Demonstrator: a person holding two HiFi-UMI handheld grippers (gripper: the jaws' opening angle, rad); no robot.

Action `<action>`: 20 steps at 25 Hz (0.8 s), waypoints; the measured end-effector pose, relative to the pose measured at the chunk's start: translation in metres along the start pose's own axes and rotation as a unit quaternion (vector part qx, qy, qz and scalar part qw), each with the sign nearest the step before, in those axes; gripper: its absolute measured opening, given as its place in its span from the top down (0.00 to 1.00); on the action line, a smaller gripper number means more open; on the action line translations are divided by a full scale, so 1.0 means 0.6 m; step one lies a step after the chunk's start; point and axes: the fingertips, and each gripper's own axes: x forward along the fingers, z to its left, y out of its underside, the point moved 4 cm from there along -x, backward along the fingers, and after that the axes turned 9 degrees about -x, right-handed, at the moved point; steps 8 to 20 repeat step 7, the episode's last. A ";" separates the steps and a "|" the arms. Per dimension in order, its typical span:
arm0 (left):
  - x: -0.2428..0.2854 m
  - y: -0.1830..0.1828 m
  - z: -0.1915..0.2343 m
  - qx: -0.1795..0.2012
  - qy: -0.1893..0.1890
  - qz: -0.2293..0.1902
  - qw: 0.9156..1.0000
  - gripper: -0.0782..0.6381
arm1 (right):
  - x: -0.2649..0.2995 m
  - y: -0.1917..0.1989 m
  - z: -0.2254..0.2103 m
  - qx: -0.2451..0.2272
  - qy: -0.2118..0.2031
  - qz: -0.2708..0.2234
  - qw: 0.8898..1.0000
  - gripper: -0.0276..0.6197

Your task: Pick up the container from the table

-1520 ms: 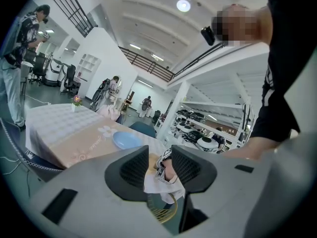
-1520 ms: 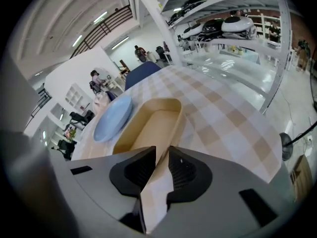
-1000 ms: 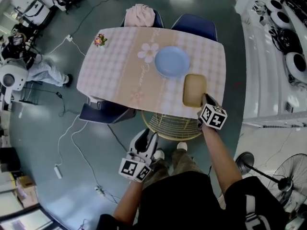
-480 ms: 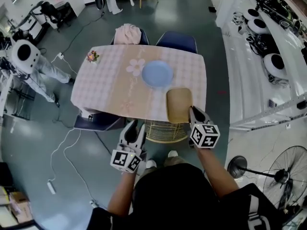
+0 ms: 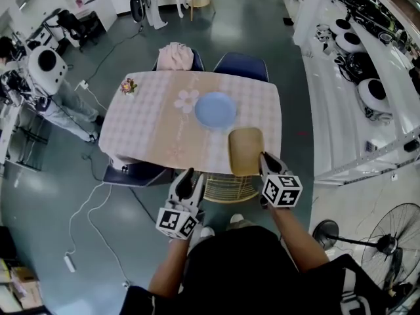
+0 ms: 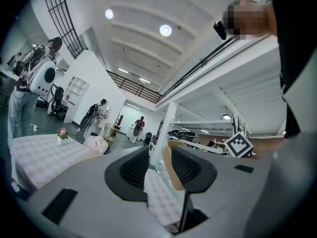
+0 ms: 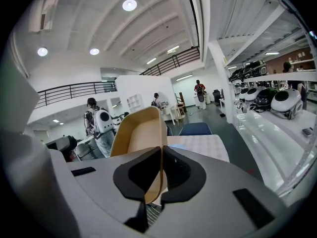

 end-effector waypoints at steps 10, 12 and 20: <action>0.014 -0.008 0.004 0.002 -0.002 0.001 1.000 0.72 | 0.012 0.006 -0.004 -0.003 -0.005 0.009 1.000 0.94; 0.014 -0.008 0.004 0.002 -0.002 0.001 1.000 0.72 | 0.012 0.006 -0.004 -0.003 -0.005 0.009 1.000 0.94; 0.014 -0.008 0.004 0.002 -0.002 0.001 1.000 0.72 | 0.012 0.006 -0.004 -0.003 -0.005 0.009 1.000 0.94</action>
